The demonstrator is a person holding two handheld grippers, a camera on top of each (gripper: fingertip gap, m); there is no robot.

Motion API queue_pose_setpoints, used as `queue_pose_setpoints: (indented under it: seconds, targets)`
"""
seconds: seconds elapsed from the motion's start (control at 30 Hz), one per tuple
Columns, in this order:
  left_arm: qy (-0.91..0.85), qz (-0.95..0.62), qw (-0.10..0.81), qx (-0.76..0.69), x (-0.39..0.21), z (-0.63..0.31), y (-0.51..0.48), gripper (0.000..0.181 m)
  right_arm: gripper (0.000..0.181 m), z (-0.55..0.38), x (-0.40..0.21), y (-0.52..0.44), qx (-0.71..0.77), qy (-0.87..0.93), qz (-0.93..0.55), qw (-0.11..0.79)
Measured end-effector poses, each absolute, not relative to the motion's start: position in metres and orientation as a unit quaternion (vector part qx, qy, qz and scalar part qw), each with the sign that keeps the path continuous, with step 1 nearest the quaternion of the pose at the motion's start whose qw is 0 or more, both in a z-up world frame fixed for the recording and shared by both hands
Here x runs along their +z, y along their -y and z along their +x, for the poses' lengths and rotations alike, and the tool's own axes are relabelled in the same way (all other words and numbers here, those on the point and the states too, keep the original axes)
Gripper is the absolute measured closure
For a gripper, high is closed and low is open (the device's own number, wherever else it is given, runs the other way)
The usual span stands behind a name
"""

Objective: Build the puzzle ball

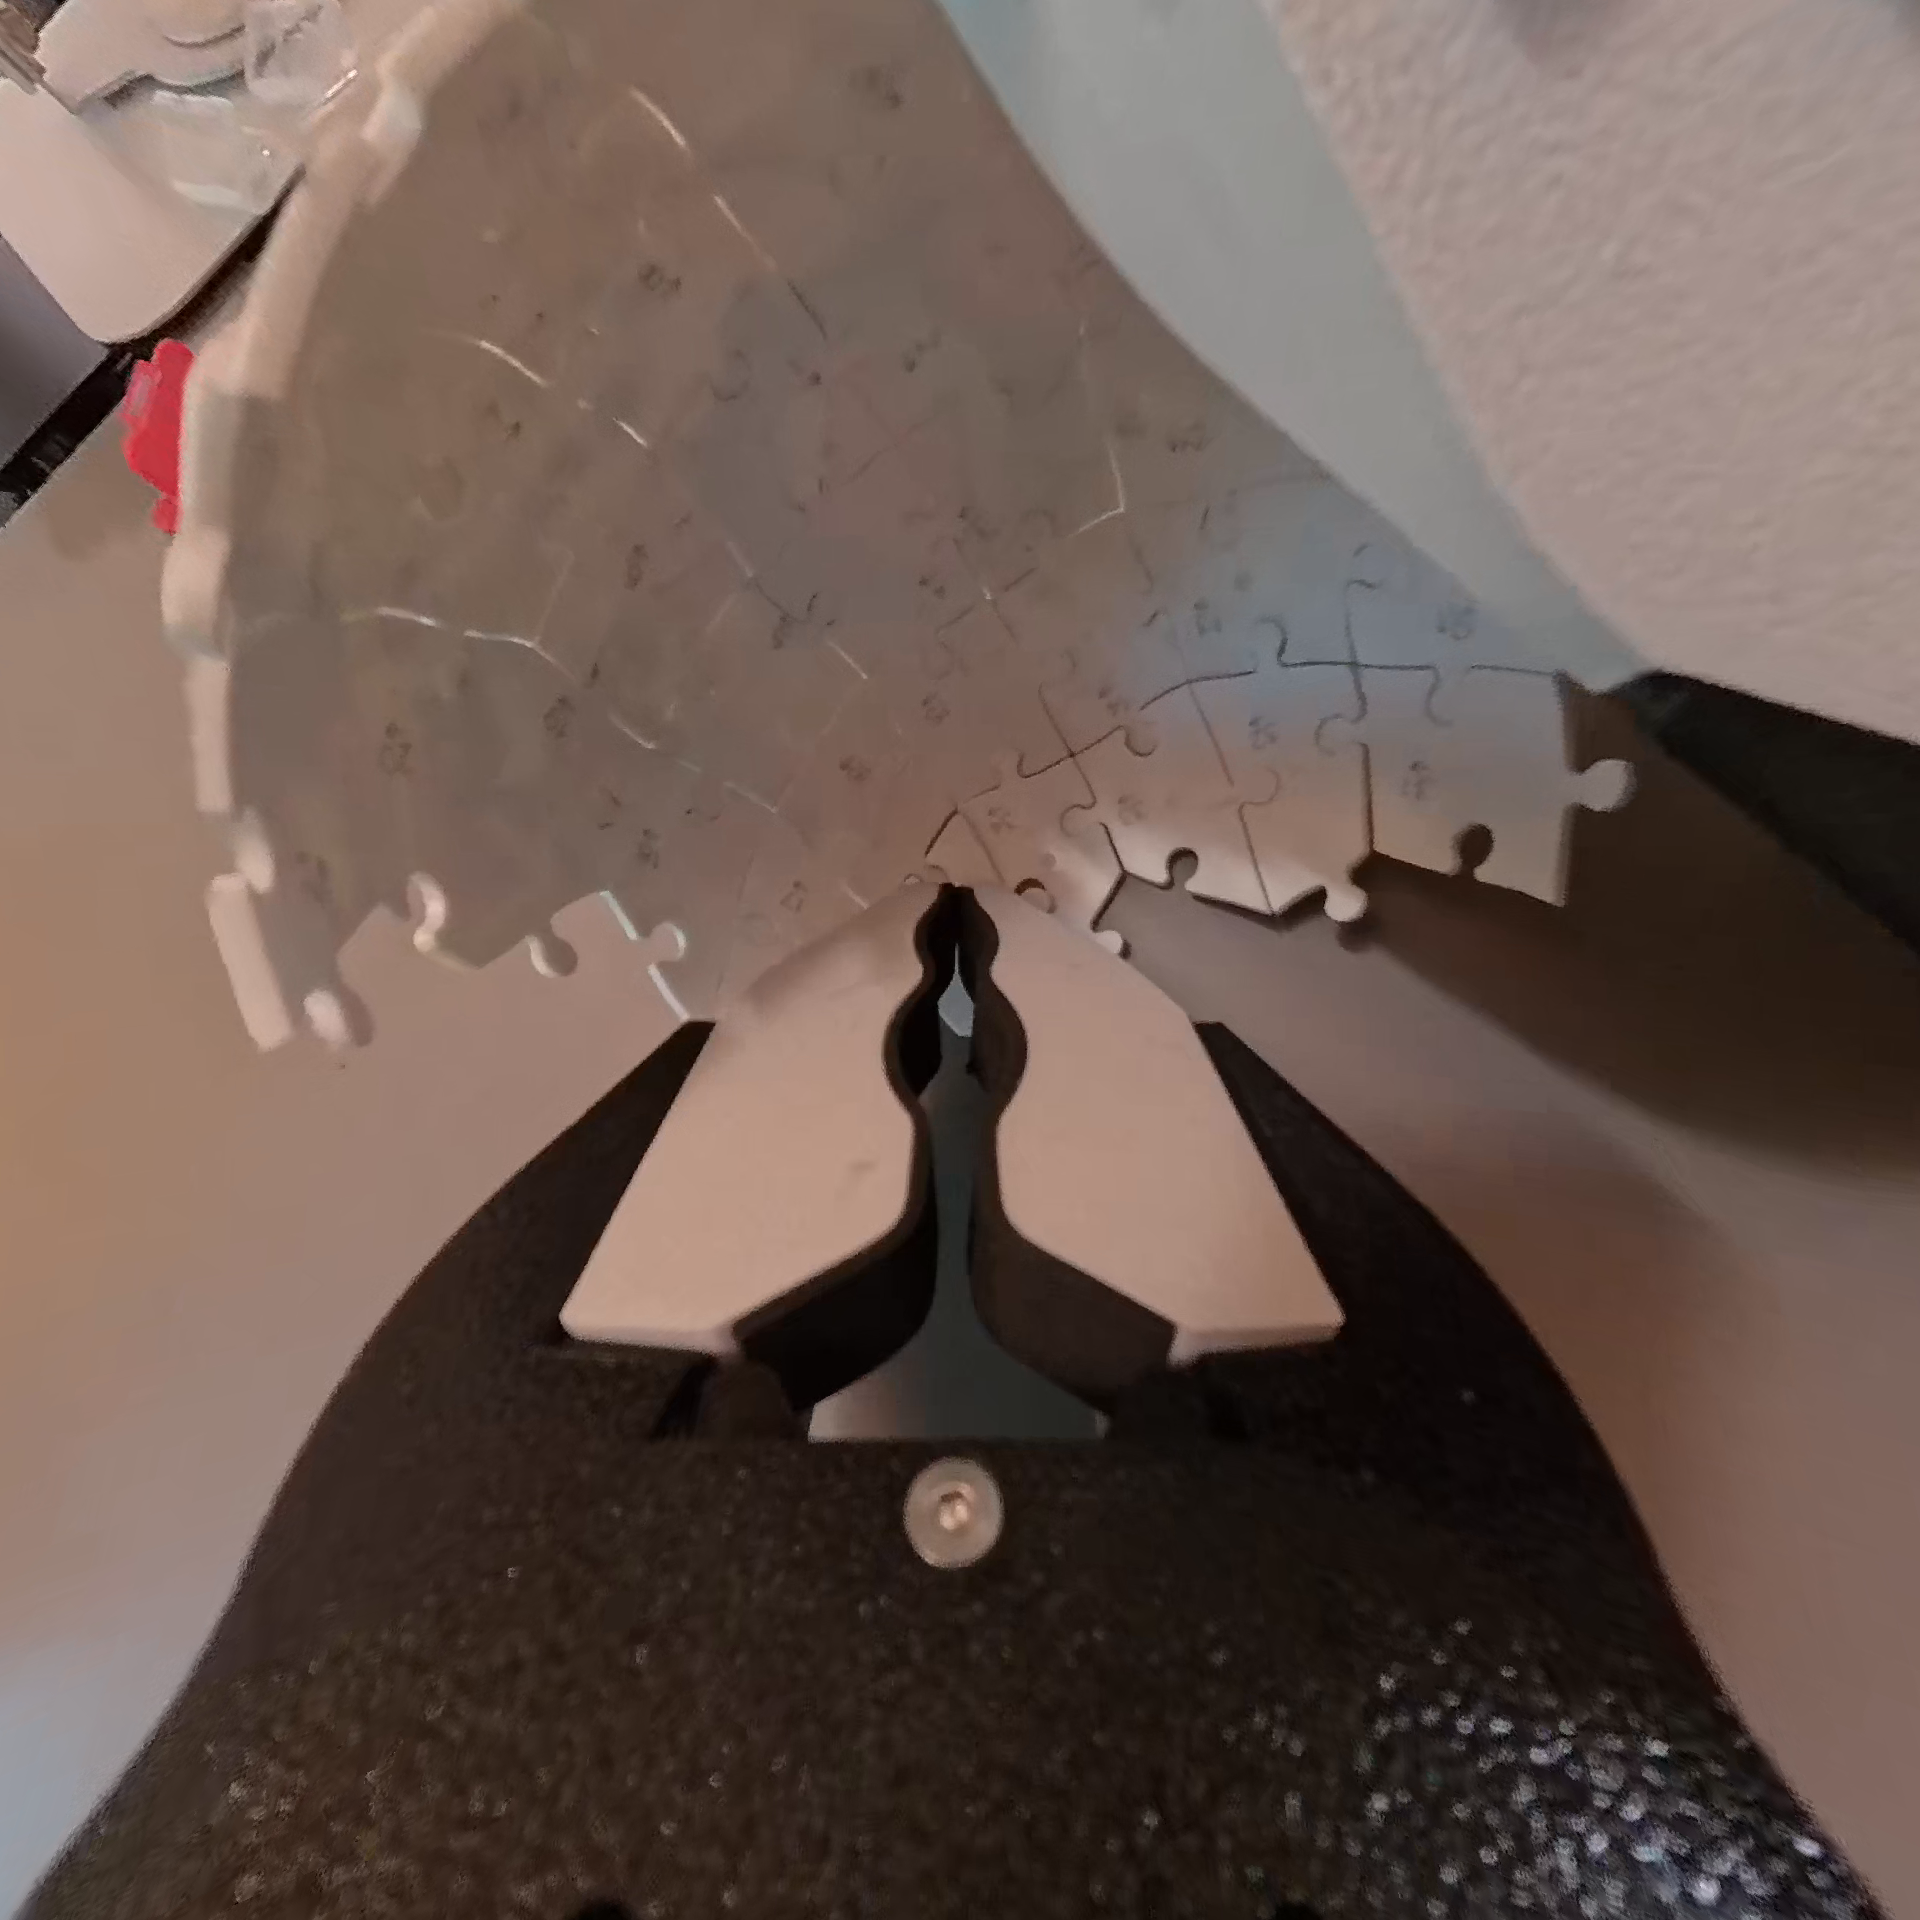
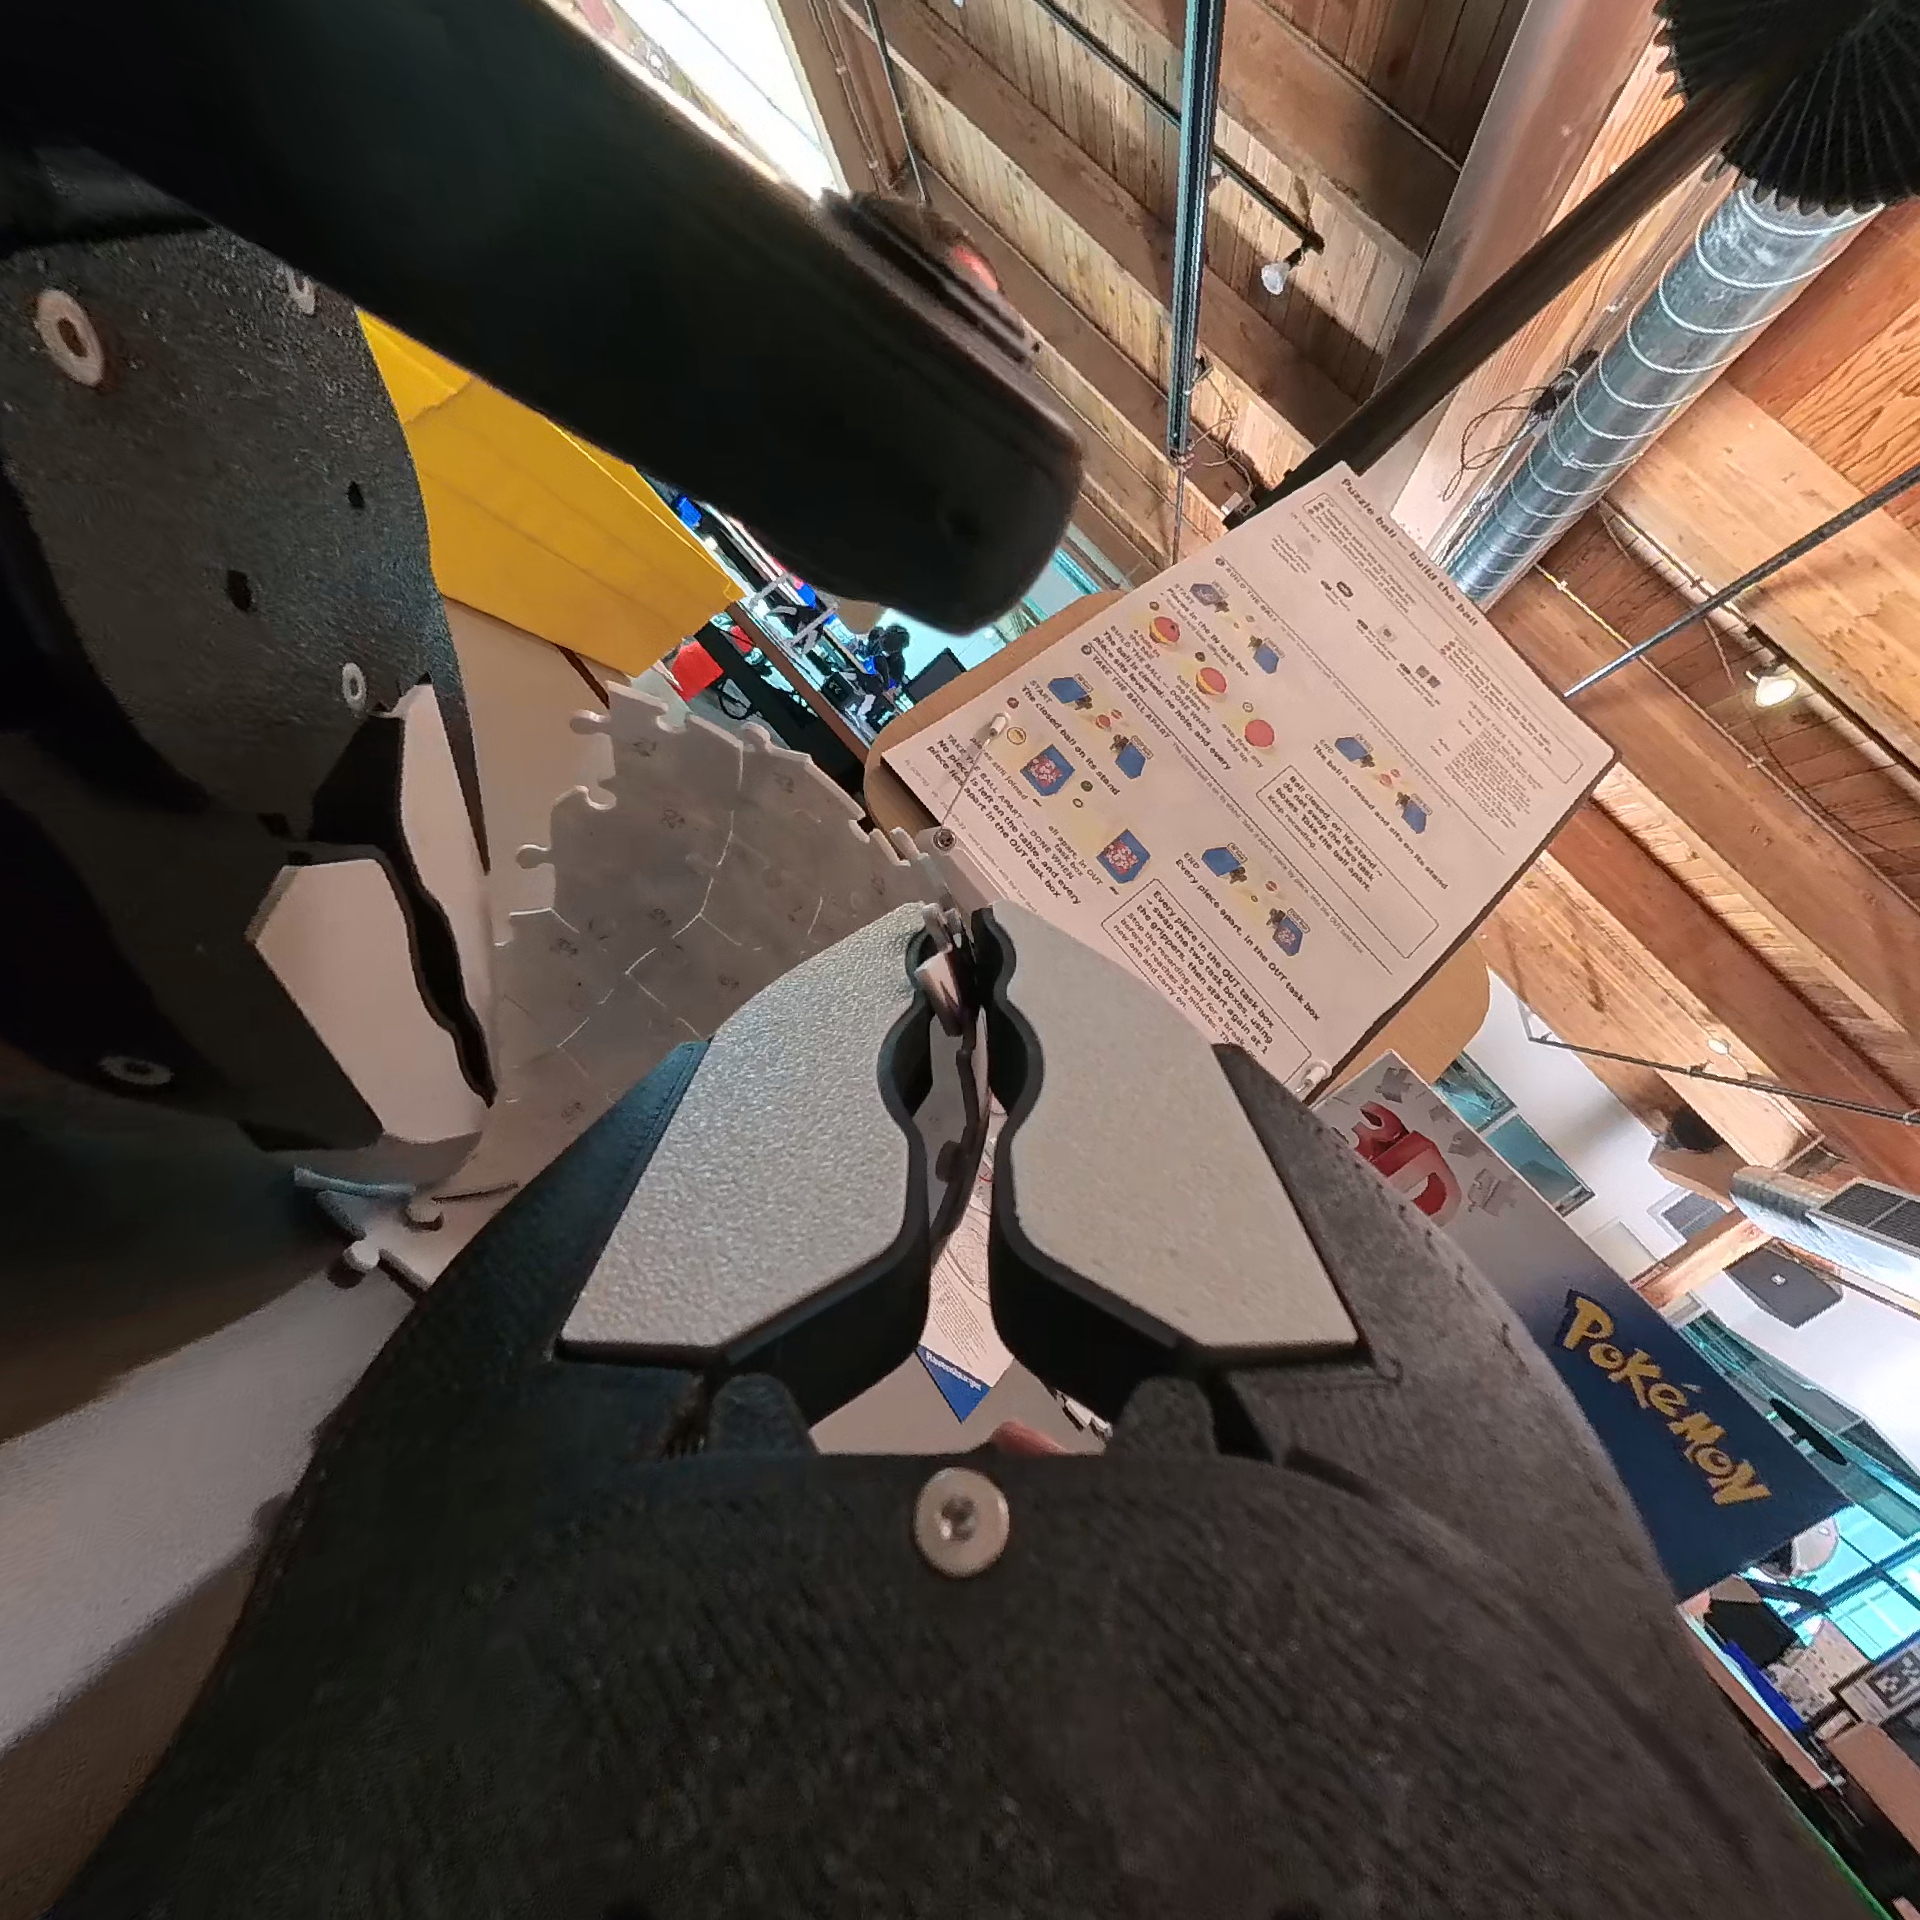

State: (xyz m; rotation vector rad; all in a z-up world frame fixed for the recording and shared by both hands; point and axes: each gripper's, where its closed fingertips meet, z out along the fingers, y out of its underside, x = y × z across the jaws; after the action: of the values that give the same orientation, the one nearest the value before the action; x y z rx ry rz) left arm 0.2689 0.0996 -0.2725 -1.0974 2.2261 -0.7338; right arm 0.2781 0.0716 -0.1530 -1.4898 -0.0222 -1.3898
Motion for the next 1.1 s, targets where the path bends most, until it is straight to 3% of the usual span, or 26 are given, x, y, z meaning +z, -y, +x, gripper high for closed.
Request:
queue_pose_setpoints:
  seconds: [0.03, 0.6, 1.1]
  targets:
    - [-0.829, -0.403, 0.275, -0.274, -0.272, 0.269, -0.099, 0.181, 0.176, 0.278, -0.153, -0.072, -0.58, 0.009, -0.623, 0.525]
    - [-0.842, -0.383, 0.281, -0.256, -0.272, 0.276, -0.096, 0.181, 0.175, 0.28, -0.154, -0.071, -0.572, -0.001, -0.625, 0.532]
    - [-0.8, -0.425, 0.256, -0.338, -0.262, 0.275, -0.097, 0.181, 0.176, 0.281, -0.155, -0.069, -0.578, -0.002, -0.626, 0.524]
